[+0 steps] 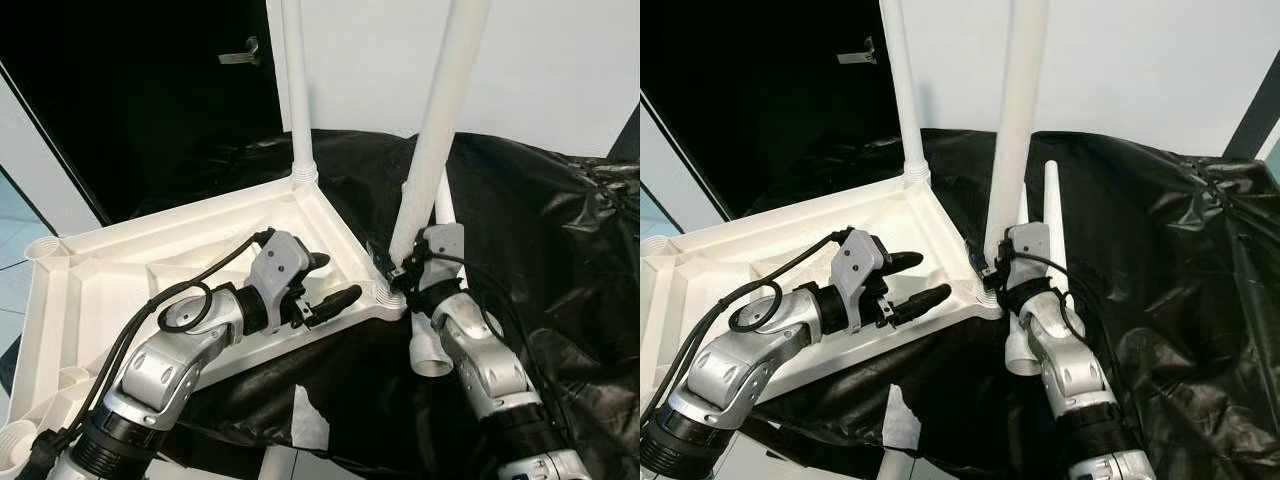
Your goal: Building children table
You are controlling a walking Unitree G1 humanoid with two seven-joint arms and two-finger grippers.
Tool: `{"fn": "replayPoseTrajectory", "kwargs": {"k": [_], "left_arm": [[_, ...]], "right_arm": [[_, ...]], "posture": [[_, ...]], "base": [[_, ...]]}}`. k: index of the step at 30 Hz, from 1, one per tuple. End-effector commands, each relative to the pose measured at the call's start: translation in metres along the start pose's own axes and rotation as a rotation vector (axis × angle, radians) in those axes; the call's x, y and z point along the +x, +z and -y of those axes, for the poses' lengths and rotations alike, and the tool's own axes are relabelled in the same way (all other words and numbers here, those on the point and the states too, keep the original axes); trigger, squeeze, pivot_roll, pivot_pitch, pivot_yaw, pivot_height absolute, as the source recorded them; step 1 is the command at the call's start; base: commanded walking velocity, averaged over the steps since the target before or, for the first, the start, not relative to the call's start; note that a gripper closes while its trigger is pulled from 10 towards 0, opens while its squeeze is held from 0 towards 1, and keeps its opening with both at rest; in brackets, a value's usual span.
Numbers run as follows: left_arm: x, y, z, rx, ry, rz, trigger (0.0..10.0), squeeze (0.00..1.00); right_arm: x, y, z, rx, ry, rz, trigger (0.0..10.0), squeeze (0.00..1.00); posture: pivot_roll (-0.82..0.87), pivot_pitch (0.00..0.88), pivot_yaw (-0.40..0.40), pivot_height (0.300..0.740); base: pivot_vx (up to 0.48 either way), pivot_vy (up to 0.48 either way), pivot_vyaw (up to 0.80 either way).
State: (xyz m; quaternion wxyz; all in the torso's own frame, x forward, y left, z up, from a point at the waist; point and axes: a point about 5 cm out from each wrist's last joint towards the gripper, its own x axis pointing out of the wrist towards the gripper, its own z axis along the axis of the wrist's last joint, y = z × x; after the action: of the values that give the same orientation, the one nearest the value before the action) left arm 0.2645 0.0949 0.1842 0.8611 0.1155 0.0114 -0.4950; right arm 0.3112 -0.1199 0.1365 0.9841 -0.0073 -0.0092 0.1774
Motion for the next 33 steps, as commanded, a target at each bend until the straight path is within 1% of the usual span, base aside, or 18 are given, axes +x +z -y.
{"fn": "replayPoseTrajectory", "kwargs": {"k": [1, 6, 11, 12, 14, 16, 18, 22, 25, 27, 30, 31, 33], "left_arm": [[-0.003, 0.004, 0.0, 0.026, -0.049, -0.002, 10.0, 0.0], [-0.004, 0.004, 0.001, 0.026, -0.05, -0.002, 10.0, 0.0], [-0.004, 0.003, 0.001, 0.026, -0.049, -0.003, 10.0, 0.0], [-0.004, 0.003, 0.001, 0.026, -0.049, -0.002, 10.0, 0.0], [-0.003, 0.003, 0.001, 0.027, -0.049, -0.002, 10.0, 0.0], [-0.003, 0.003, 0.001, 0.027, -0.05, -0.002, 10.0, 0.0], [-0.002, 0.004, 0.001, 0.028, -0.05, -0.002, 10.0, 0.0], [-0.002, 0.004, 0.001, 0.028, -0.052, -0.002, 10.0, 0.0], [-0.002, 0.004, 0.001, 0.027, -0.051, -0.002, 10.0, 0.0], [-0.002, 0.004, 0.001, 0.027, -0.051, -0.003, 10.0, 0.0], [-0.002, 0.004, 0.001, 0.027, -0.051, -0.003, 10.0, 0.0], [-0.002, 0.004, 0.001, 0.027, -0.05, -0.003, 10.0, 0.0], [-0.002, 0.004, 0.001, 0.027, -0.05, -0.003, 10.0, 0.0]], "right_arm": [[-0.015, -0.049, 0.004, 0.054, -0.032, -0.25, 10.0, 0.0], [-0.015, -0.048, 0.003, 0.036, -0.023, -0.249, 10.0, 0.0], [-0.016, -0.048, 0.002, 0.051, -0.027, -0.227, 10.0, 0.0], [-0.017, -0.046, 0.002, 0.027, -0.024, -0.182, 10.0, 0.0], [-0.023, -0.048, 0.002, 0.022, -0.032, -0.124, 10.0, 0.0], [-0.026, -0.05, 0.003, 0.013, -0.042, -0.103, 10.0, 0.0], [-0.028, -0.051, 0.001, -0.016, -0.024, -0.071, 10.0, 0.0], [-0.032, -0.061, -0.003, -0.089, 0.0, -0.121, 10.0, 0.0], [-0.032, -0.062, -0.004, -0.102, 0.013, -0.13, 10.0, 0.0], [-0.031, -0.062, -0.006, -0.128, 0.032, -0.147, 10.0, 0.0], [-0.03, -0.063, -0.006, -0.11, 0.036, -0.164, 10.0, 0.0], [-0.029, -0.063, -0.006, -0.09, 0.042, -0.173, 10.0, 0.0], [-0.029, -0.063, -0.006, -0.09, 0.042, -0.173, 10.0, 0.0]], "posture": [[0.02, 0.0, 0.048, 0.74], [0.02, 0.0, 0.043, 0.74], [0.02, 0.0, 0.042, 0.74], [0.03, 0.0, 0.042, 0.74], [0.02, 0.0, 0.046, 0.74], [0.02, 0.0, 0.048, 0.74], [0.02, 0.0, 0.049, 0.74], [0.02, 0.0, 0.055, 0.74], [0.02, 0.0, 0.055, 0.74], [0.02, 0.0, 0.055, 0.74], [0.02, 0.0, 0.054, 0.74], [0.02, 0.0, 0.053, 0.74], [0.02, 0.0, 0.053, 0.74]], "base": [[0.0, 0.0, 0.0], [0.0, 0.0, 0.0], [0.0, 0.0, 0.0], [0.0, 0.0, 0.0], [0.0, 0.0, 0.0], [0.0, 0.0, 0.0], [0.0, 0.0, 0.0], [0.0, 0.0, 0.0], [0.0, 0.0, 0.0], [0.0, 0.0, 0.0], [0.0, 0.0, 0.0], [0.0, 0.0, 0.0], [0.0, 0.0, 0.0]]}}
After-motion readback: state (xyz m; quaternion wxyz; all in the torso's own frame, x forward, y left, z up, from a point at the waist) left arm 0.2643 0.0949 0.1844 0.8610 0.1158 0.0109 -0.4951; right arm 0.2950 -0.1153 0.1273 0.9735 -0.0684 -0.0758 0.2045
